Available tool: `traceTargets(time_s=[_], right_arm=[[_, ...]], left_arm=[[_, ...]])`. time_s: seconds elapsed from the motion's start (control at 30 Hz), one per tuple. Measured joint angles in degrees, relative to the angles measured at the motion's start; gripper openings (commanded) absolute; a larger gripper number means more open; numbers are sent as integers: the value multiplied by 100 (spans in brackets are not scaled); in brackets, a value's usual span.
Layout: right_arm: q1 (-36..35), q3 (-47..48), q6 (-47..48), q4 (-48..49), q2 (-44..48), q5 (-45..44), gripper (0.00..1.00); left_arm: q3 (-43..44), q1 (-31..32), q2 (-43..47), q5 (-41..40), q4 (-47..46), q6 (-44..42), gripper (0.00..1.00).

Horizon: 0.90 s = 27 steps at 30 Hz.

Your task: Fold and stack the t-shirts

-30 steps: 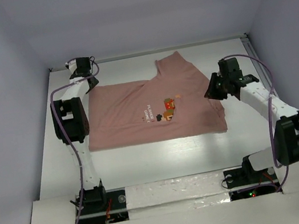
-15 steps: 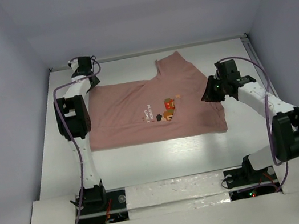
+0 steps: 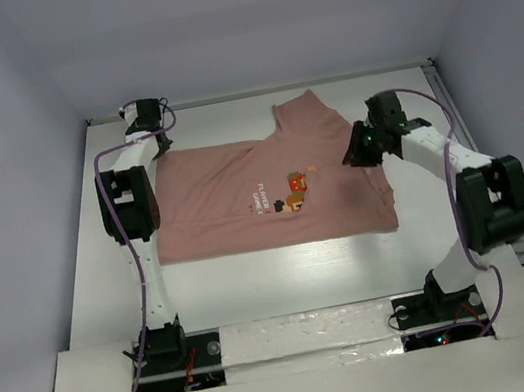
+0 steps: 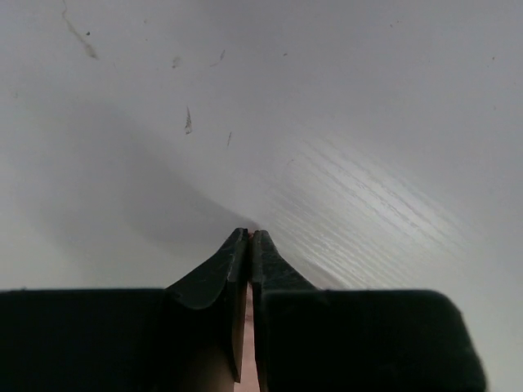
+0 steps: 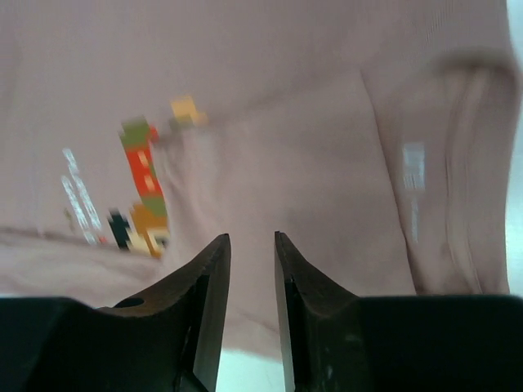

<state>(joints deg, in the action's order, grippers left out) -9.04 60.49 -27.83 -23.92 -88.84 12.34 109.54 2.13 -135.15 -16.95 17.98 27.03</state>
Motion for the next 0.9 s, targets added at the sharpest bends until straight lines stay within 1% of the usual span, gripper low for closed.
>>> traceTargets(time_s=[0.07,0.13,0.17,0.27,0.33,0.4,0.47,0.53,0.7,0.77,0.87,0.9], right_arm=[[0,577,-22,87,-542,-92,36],[0,1624,-35,195,-1388,-258,39],[0,2157,-31,323,-1843,-337,44],[2,4138,-37,490,-3320,-503,46],[7,5626,-46,426,-4380,-610,52],[28,7051,-22,321,-5372,-678,56],[61,8185,-42,175,-6196,-695,60],[96,8592,-72,177,-6649,-669,61],[275,8677,-221,195,-6964,-516,62],[319,8955,-271,199,-7114,-417,60],[393,8977,-424,262,-7195,-238,56],[411,8979,-507,332,-7230,-170,54]], left_arm=[[-2,0,0,-9,4,9,0],[-55,0,15,-22,-20,39,0],[-122,0,48,-24,-68,52,0],[-356,0,216,-17,-42,107,0],[-466,0,308,11,-28,153,0],[-555,0,391,44,-20,186,0],[-573,0,415,85,-15,212,0],[-573,0,415,133,-13,238,0],[-597,0,415,210,-37,247,0],[-605,0,415,238,-42,247,0],[-605,0,415,256,-48,247,0],[-605,0,415,258,-44,245,0]])
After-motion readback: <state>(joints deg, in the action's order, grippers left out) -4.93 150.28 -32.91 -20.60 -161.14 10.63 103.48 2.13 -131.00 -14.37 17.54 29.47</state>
